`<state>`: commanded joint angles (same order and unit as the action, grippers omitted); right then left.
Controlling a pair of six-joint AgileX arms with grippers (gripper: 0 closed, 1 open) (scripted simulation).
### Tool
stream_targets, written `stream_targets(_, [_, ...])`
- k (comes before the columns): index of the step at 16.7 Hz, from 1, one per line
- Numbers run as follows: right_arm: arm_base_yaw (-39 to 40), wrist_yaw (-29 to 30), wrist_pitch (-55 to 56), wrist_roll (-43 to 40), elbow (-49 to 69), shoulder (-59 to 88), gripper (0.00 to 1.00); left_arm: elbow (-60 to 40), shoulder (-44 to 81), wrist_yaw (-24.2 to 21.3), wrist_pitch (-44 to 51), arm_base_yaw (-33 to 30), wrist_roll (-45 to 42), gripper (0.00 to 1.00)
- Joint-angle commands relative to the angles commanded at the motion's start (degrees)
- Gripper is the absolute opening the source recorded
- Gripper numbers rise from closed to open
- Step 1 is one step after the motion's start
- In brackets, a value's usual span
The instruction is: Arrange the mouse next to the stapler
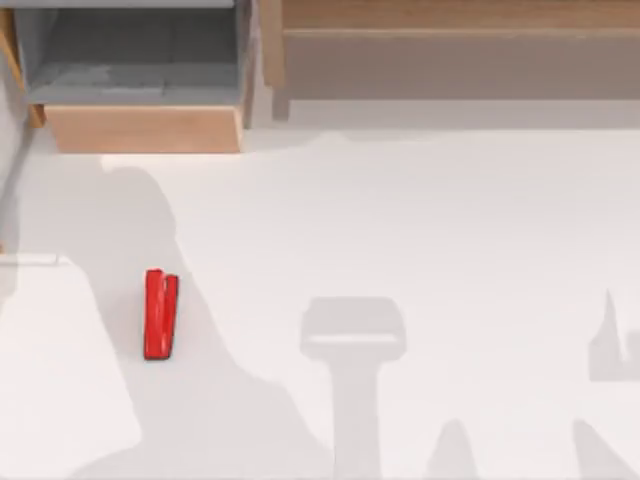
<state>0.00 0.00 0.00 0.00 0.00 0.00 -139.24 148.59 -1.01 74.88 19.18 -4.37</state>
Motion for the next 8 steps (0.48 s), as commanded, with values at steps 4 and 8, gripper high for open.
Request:
stream_targets(4, [0.0, 0.0, 0.0, 0.0, 0.0, 0.0, 1.0, 0.5, 2.1, 0.0, -2.5, -0.8, 0.7, 1.0])
stream_targets(8, [0.0, 0.0, 0.0, 0.0, 0.0, 0.0, 1.0, 0.5, 2.1, 0.0, -2.5, -0.8, 0.7, 0.85])
